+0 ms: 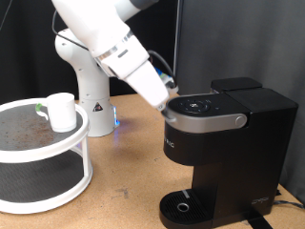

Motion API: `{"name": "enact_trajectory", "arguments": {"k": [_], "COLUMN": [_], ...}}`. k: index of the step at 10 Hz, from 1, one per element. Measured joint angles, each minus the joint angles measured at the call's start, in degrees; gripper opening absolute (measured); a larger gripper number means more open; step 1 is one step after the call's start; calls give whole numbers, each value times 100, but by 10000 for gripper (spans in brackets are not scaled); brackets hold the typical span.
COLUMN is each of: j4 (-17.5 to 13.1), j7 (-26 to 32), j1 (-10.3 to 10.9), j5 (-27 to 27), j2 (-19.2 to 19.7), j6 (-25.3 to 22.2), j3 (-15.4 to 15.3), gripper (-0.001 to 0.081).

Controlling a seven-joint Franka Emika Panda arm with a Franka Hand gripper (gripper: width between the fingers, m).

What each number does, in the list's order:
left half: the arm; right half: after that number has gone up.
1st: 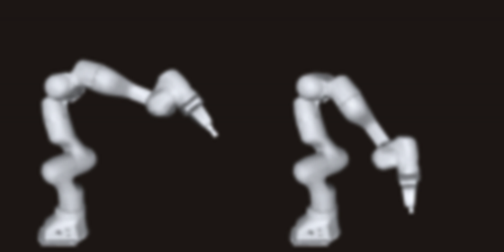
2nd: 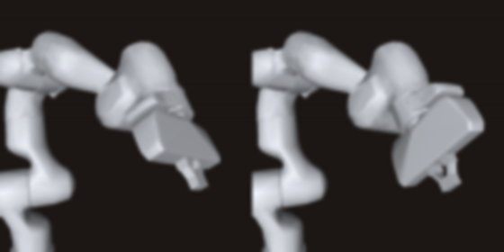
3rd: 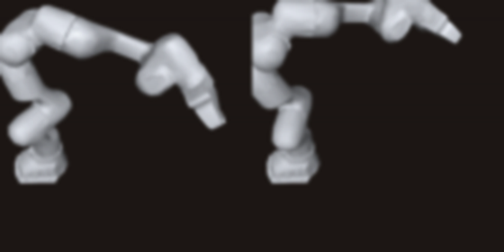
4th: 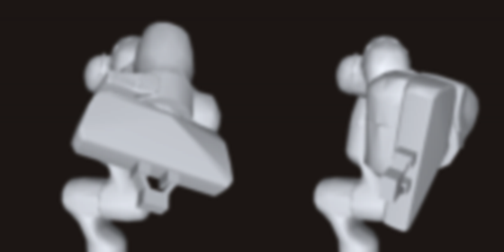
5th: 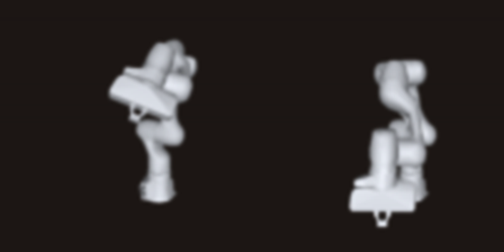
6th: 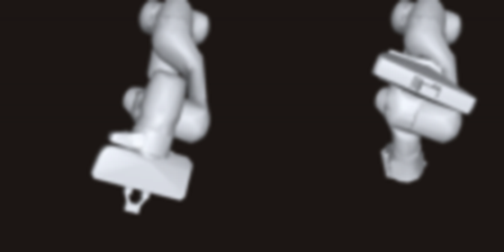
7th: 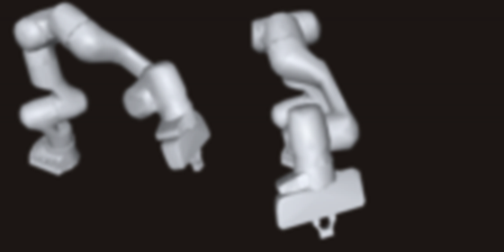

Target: Make a cup of coffee with the keurig machine

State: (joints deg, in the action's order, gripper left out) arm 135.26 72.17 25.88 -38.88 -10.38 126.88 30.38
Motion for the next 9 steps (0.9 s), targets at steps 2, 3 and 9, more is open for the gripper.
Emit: {"name": "enact_trajectory", "arguments": {"k": [2,3,9], "j4": [10,10,-62], "j7": [78,131,807], "j1": [0,0,-43], "j5": [-74,-138,-692], "j2": [143,189,22], "j6": [25,25,-410], "j3": [58,82,401], "gripper": [3,3,3]}}
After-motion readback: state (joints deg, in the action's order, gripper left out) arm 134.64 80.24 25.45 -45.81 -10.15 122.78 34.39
